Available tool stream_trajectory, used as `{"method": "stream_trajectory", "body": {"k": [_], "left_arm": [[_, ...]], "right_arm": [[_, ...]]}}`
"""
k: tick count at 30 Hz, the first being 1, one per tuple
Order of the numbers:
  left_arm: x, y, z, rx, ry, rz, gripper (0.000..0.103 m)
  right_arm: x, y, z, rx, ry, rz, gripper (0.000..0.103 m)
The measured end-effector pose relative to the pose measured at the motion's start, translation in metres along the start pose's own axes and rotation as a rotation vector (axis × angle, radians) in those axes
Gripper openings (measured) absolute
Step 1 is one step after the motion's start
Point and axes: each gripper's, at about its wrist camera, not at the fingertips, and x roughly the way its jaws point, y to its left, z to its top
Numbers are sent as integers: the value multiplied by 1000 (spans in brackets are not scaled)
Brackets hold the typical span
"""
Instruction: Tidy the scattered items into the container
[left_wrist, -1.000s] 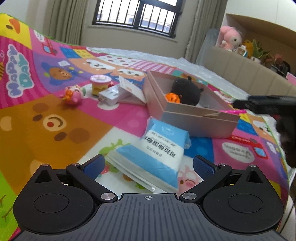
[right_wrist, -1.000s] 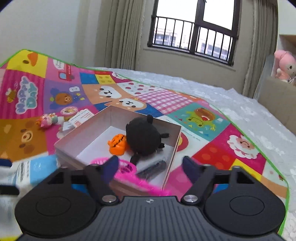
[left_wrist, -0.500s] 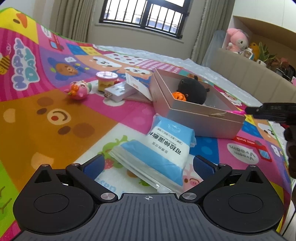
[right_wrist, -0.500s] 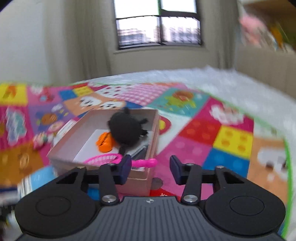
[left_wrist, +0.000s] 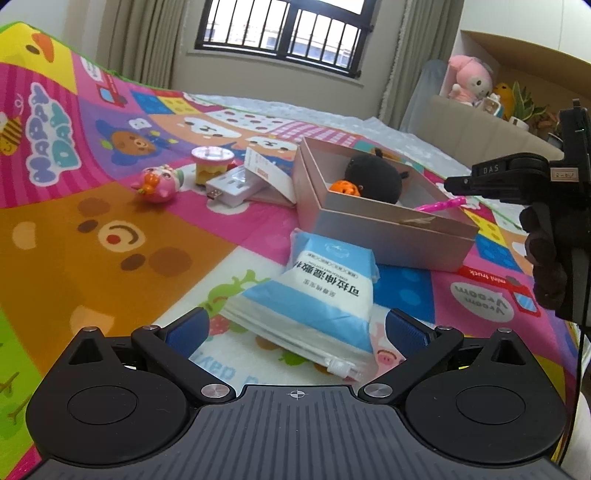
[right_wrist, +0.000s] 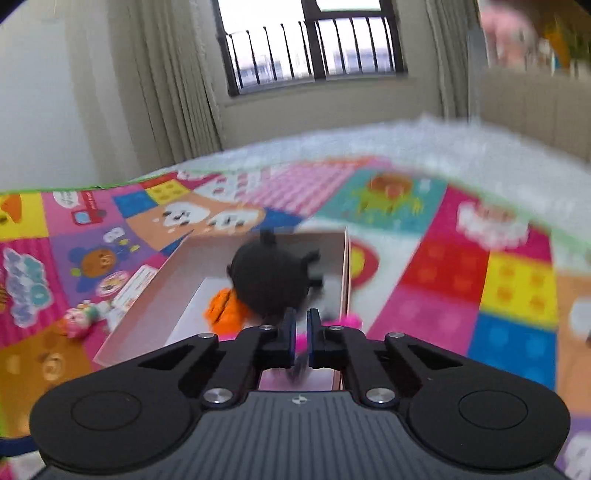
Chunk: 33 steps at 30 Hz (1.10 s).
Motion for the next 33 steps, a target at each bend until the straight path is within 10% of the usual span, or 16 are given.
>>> {"method": "stream_trajectory", "body": {"k": [5,12,18,24,26,29,33], "left_arm": [[3,7,-1,-25,-1,3,103],[12,-1,2,-18,4,-22,103],[9,-3,1,-7,6,-19,103],[6,-3,0,6,-1,-11,103],[8,-5,2,21,0,-9,103],[15,-11,7,51,-8,6,103],[30,-25,12,102,-8,41,103]], "right_arm": [[-17,-19,-2,49,-48,-29,24],[7,-43,-2,185,18,16,17],[18,4,5,28,4,94,16],[17,11,14,-25,43,98,46],[-8,1,12,-16,-26,79,81],[-49,-9,-6,-46,-94,68,100],[-81,-14,-44,-106,-52,71,103]]}}
